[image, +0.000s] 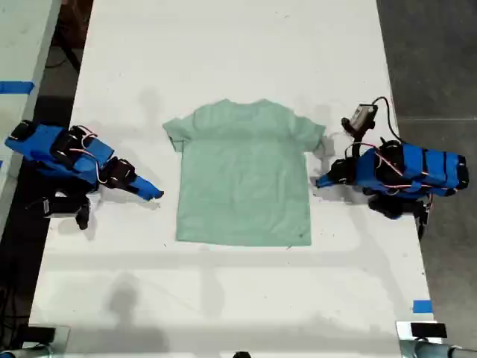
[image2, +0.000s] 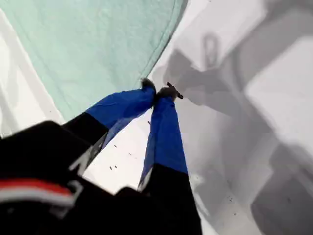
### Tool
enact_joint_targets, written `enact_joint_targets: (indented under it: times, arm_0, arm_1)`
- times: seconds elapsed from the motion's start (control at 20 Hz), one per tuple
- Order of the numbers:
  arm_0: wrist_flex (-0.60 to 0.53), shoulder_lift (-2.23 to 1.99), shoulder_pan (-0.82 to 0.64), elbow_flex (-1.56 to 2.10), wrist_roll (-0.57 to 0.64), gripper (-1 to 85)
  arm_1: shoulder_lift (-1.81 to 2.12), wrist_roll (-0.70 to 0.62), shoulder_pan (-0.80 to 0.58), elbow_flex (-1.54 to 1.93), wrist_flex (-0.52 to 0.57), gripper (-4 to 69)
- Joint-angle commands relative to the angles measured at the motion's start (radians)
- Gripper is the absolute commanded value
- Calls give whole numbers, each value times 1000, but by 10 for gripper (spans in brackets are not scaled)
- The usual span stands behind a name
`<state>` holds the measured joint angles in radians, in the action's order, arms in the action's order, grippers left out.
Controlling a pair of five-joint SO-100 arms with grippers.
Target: Fold t shirt
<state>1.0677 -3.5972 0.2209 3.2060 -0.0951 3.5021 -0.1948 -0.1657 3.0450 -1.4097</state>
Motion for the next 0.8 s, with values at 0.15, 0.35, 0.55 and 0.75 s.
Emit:
enact_joint_targets:
  times: [0.15, 0.35, 0.55, 0.75]
  arm_0:
    - [0, -6, 11, 5, 6, 188]
    - [0, -6, 11, 5, 6, 188]
    - [0, -6, 11, 5, 6, 188]
    - [0, -6, 11, 5, 6, 188]
  arm_1:
    - [6, -2, 11, 38, 20, 21]
    - [6, -100, -117, -109, -29, 18]
    - [-81, -367, -477, -195, -5, 24]
    - [-347, -471, -664, -264, 189, 85]
